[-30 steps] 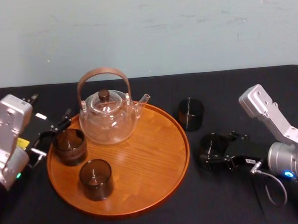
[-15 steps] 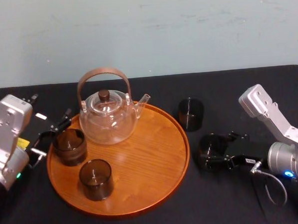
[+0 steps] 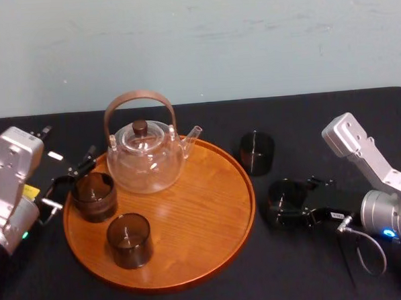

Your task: Pick up the glass from the table and place it on the tray.

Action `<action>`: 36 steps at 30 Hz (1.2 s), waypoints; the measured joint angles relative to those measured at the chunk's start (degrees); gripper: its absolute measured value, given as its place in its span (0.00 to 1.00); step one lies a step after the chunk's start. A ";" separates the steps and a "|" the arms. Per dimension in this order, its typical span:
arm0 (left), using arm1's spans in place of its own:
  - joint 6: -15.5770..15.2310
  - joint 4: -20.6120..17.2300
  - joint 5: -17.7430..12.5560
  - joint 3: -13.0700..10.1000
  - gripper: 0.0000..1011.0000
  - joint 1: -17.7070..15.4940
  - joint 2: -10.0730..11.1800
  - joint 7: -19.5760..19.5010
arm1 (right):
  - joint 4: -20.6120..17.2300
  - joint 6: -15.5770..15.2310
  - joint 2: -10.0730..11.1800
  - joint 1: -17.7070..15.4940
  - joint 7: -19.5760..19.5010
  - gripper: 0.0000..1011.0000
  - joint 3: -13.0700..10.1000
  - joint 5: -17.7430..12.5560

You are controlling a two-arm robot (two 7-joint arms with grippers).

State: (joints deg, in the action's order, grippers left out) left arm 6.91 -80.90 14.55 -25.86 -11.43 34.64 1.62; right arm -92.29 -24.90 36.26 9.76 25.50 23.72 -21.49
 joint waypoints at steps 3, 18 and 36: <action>0.00 0.00 0.00 0.00 0.99 0.00 0.00 -0.01 | 0.00 -0.01 0.00 0.00 0.00 0.89 -0.02 -0.02; 0.00 0.00 0.00 0.00 0.99 0.00 0.00 0.00 | -3.80 1.75 3.17 -1.14 1.91 0.89 -2.33 -2.25; 0.00 0.00 0.00 0.00 0.99 0.00 0.00 0.00 | -7.01 3.07 3.54 3.32 4.65 0.89 1.02 -3.56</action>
State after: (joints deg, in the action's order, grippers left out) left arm 6.91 -80.90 14.55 -25.86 -11.43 34.65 1.62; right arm -99.29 -21.83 39.81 13.07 30.15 24.74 -25.05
